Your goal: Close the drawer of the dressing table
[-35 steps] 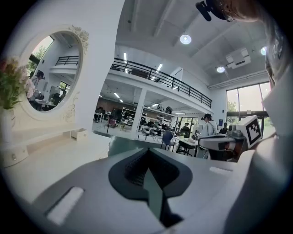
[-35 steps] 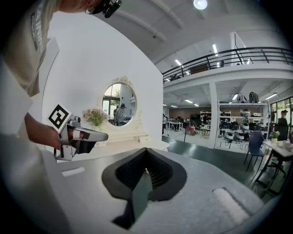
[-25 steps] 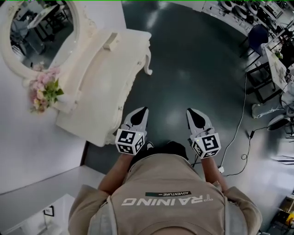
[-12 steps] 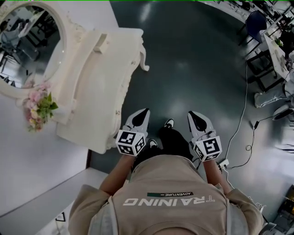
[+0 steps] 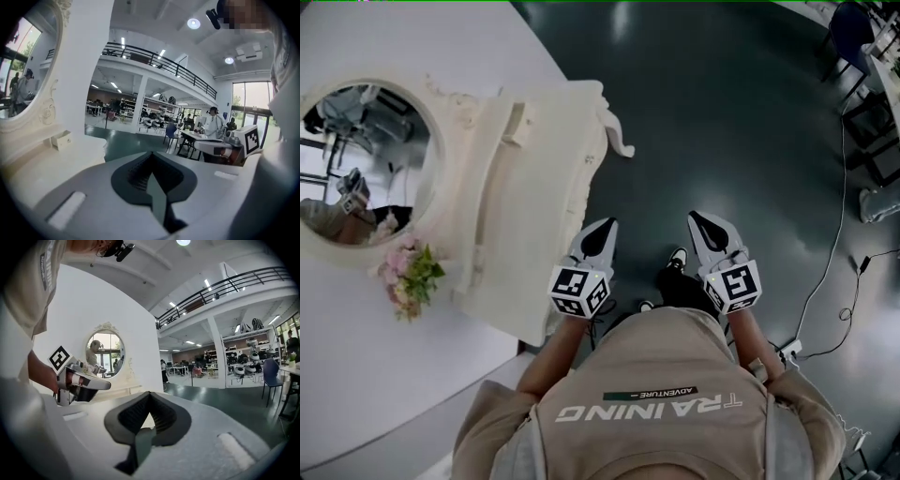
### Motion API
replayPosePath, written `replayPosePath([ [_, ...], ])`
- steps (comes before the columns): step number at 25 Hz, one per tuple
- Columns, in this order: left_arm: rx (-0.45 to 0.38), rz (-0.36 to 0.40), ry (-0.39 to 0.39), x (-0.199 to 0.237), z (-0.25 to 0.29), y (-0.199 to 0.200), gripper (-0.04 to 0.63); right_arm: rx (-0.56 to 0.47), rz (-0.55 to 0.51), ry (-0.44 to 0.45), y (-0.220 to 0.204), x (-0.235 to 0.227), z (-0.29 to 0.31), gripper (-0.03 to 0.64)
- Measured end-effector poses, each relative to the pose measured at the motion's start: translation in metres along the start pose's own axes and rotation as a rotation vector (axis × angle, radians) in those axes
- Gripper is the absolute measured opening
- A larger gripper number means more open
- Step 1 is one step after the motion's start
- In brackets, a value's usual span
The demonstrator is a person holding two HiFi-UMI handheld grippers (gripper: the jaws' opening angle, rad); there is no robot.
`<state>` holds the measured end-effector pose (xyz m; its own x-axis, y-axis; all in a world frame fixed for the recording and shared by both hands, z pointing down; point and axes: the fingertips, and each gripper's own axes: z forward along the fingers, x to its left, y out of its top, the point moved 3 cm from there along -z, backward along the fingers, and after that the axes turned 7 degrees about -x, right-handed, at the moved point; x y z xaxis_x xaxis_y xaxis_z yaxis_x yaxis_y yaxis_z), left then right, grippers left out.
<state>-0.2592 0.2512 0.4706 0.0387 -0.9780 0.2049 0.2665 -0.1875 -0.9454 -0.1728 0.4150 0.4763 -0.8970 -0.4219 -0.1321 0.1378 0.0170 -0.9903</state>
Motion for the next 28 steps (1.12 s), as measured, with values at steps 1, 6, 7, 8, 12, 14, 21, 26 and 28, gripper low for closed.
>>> replayPosePath([
  [1, -0.008, 0.017, 0.0, 0.002, 0.012, 0.009, 0.017, -0.009, 0.007, 0.001, 0.002, -0.011, 0.01, 0.002],
  [6, -0.068, 0.053, 0.04, 0.008, 0.056, 0.047, 0.017, -0.015, -0.031, 0.08, 0.012, -0.046, 0.05, 0.002],
  [7, -0.077, 0.048, 0.049, 0.008, 0.061, 0.051, 0.017, -0.001, -0.058, 0.096, 0.011, -0.052, 0.057, 0.002],
  [8, -0.081, 0.036, 0.056, 0.009, 0.065, 0.053, 0.017, 0.011, -0.081, 0.107, 0.01, -0.056, 0.062, 0.002],
  [12, -0.054, -0.003, 0.103, 0.021, 0.072, 0.047, 0.017, 0.0, -0.067, 0.153, 0.017, -0.059, 0.07, 0.002],
  [14, -0.047, -0.021, 0.133, 0.032, 0.079, 0.045, 0.017, -0.011, -0.044, 0.172, 0.019, -0.064, 0.075, 0.002],
  [21, -0.03, -0.033, 0.146, 0.061, 0.108, 0.047, 0.017, 0.009, -0.014, 0.134, 0.006, -0.084, 0.1, 0.002],
  [26, -0.046, -0.02, 0.103, 0.093, 0.148, 0.056, 0.017, 0.038, -0.026, 0.09, 0.0, -0.099, 0.131, 0.002],
  [28, -0.054, -0.028, 0.095, 0.108, 0.167, 0.059, 0.017, 0.052, -0.015, 0.065, 0.002, -0.107, 0.143, 0.002],
])
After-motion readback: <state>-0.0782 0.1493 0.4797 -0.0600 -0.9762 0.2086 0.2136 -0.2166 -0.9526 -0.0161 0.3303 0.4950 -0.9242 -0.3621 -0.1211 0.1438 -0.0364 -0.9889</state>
